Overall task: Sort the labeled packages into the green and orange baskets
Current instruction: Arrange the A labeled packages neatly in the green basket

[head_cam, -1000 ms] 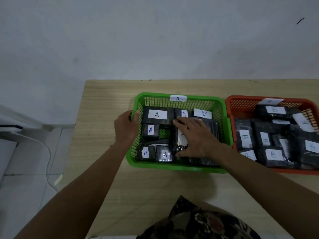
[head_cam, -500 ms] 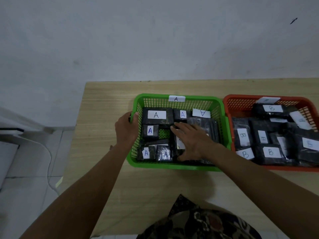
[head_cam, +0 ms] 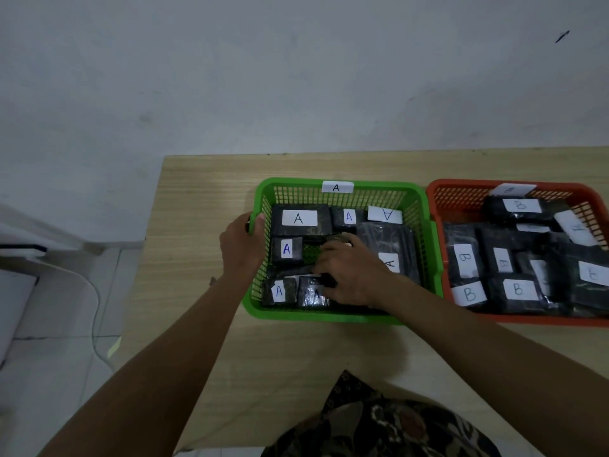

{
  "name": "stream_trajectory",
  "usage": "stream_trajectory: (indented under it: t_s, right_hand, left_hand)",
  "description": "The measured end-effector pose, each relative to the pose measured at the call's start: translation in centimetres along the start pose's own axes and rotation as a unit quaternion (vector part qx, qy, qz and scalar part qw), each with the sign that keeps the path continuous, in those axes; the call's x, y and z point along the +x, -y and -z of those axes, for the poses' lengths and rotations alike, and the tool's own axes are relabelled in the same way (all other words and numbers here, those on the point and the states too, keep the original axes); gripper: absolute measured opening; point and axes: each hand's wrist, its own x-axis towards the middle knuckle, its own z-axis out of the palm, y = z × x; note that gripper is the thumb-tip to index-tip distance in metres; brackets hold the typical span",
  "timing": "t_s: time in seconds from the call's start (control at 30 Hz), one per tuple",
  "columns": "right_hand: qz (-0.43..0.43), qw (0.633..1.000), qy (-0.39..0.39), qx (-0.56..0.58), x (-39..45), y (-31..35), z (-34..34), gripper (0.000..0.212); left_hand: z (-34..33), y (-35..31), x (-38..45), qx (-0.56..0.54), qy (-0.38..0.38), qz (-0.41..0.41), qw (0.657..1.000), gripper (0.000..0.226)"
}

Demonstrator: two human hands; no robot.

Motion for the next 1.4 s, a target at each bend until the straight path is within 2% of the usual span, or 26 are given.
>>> stream_trajectory:
  t_s: [0.13, 0.23, 0.47, 0.6, 0.67, 0.93, 1.03, 1.1, 1.2, 1.27, 1.37, 1.4]
  right_hand:
    - [-0.021, 0.997, 0.048, -0.052, 1.4, 1.5, 0.5, 0.029]
    - [-0.029, 0.996, 0.053, -0.062, 1.9, 2.0, 0.1, 0.027]
    - [-0.059, 0.993, 0.034, 0.097, 1.7, 0.8, 0.5, 0.023]
    - [0.01, 0.999, -0.025, -0.018, 0.8, 1.4, -0.4, 0.029]
    - [0.032, 0.997, -0.062, -0.04, 0.1, 1.3, -0.7, 0.03]
    - [-0.006, 0.981, -0.064, 0.182, -1.0, 1.2, 1.0, 0.017]
    - [-0.063, 0.918, -0.092, 0.381, -1.4, 0.4, 2.1, 0.015]
    - [-0.112, 0.886, -0.135, 0.429, -1.9, -0.9, 2.8, 0.015]
    - [-0.184, 0.889, -0.126, 0.399, -2.9, -3.6, 3.4, 0.015]
    - [-0.218, 0.914, -0.081, 0.333, -3.8, -5.2, 3.4, 0.02]
    - [-0.225, 0.947, 0.006, 0.227, -4.7, -5.7, 3.1, 0.021]
    - [-0.228, 0.957, 0.012, 0.177, -4.8, -5.5, 2.8, 0.025]
  left_hand:
    - [0.1, -0.1, -0.1, -0.003, 0.001, 0.007, 1.0, 0.034]
    - [0.1, -0.1, -0.2, -0.014, -0.002, 0.014, 1.0, 0.035]
    - [0.0, -0.3, -0.5, -0.025, -0.011, 0.019, 0.999, 0.034]
    - [0.1, -0.3, -0.5, -0.026, -0.008, 0.013, 1.0, 0.034]
    - [0.1, -0.4, -0.5, -0.022, -0.009, 0.015, 1.0, 0.035]
    - [0.0, -0.4, -0.3, -0.006, -0.006, 0.005, 1.0, 0.036]
    - [0.1, -0.5, -0.3, -0.008, -0.005, 0.007, 1.0, 0.036]
    - [0.1, -0.5, -0.4, -0.011, -0.007, 0.005, 1.0, 0.035]
    - [0.1, -0.5, -0.4, -0.01, -0.002, 0.003, 1.0, 0.035]
    - [0.1, -0.6, -0.4, -0.006, 0.0, 0.003, 1.0, 0.035]
    - [0.1, -0.6, -0.5, -0.004, -0.004, 0.005, 1.0, 0.034]
    - [0.2, -0.7, -0.6, -0.005, -0.005, 0.007, 1.0, 0.034]
